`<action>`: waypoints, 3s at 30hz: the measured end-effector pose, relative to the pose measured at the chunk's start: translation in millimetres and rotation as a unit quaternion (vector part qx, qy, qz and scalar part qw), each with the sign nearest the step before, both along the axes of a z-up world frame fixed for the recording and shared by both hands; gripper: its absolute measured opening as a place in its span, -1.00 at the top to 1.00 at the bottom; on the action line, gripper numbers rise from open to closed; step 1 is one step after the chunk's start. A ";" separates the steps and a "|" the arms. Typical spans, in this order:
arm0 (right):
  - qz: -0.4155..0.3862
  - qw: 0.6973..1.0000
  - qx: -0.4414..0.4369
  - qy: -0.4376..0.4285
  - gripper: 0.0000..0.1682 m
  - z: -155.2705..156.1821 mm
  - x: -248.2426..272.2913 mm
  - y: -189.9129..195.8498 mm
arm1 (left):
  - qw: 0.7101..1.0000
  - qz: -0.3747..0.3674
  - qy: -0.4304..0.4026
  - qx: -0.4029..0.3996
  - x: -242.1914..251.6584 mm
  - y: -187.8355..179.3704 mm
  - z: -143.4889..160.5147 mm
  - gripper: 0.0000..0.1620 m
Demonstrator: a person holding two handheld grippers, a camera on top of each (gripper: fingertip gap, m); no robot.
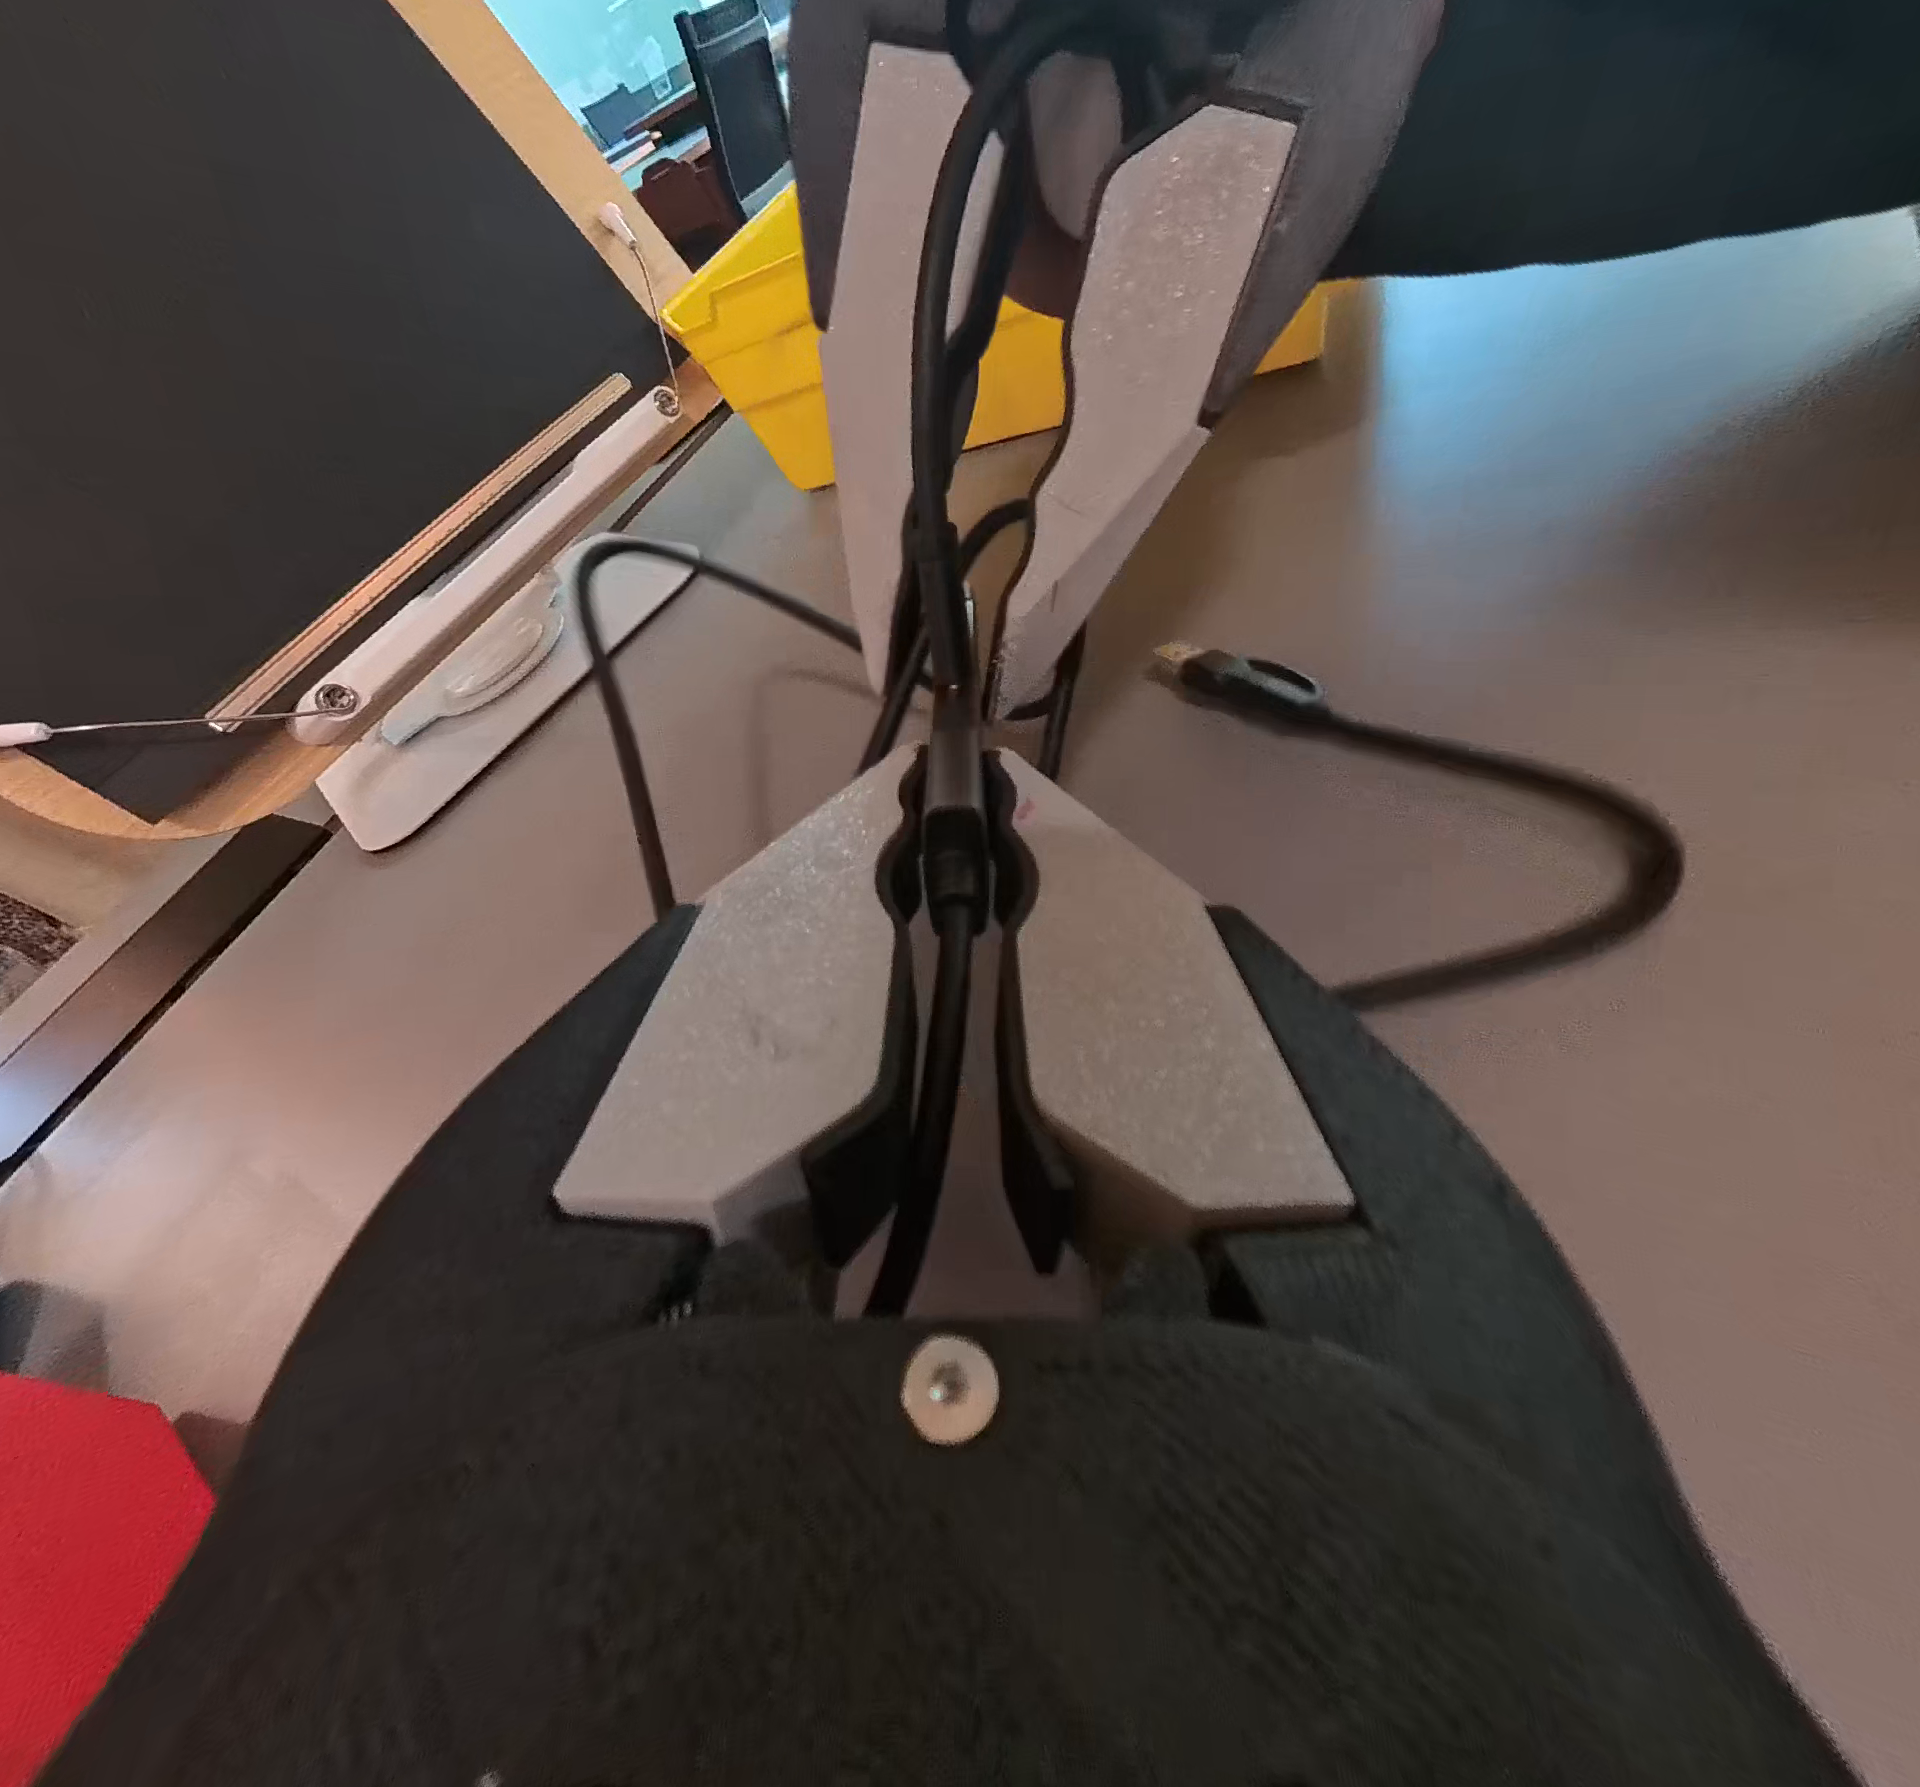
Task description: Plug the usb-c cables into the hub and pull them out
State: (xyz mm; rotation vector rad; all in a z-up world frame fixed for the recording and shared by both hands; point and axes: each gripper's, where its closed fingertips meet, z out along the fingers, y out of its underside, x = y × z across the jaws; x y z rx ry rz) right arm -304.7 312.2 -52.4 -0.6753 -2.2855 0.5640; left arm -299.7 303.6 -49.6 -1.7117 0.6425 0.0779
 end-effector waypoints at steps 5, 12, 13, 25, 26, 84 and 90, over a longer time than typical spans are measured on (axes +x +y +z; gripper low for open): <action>-0.009 1.000 -0.014 -0.001 0.83 1.4 1.8 1.2 | 1.000 -0.002 -0.006 0.000 1.5 0.7 0.8 0.92; -0.015 0.999 -0.028 0.008 0.85 7.1 0.6 2.8 | 1.000 0.009 -0.017 0.010 -1.2 2.2 5.0 0.89; -0.017 0.999 -0.030 0.010 0.85 9.1 -0.1 3.4 | 0.999 0.017 -0.023 0.016 -3.4 2.9 7.4 0.85; -0.126 0.989 0.005 0.075 0.86 79.3 4.0 68.5 | 0.980 0.117 -0.090 0.131 -42.5 -3.8 52.0 0.43; -0.141 0.986 0.009 0.084 0.87 92.4 7.2 78.6 | 0.979 0.120 -0.099 0.131 -45.1 -4.5 53.2 0.44; -0.420 0.824 -0.342 0.169 0.04 70.3 223.1 170.2 | 0.912 0.387 -0.095 -0.095 -106.9 -202.1 33.0 0.14; -0.423 0.822 -0.344 0.164 -0.04 37.6 182.9 139.1 | 0.900 0.414 -0.099 -0.092 -118.5 -162.3 0.4 0.30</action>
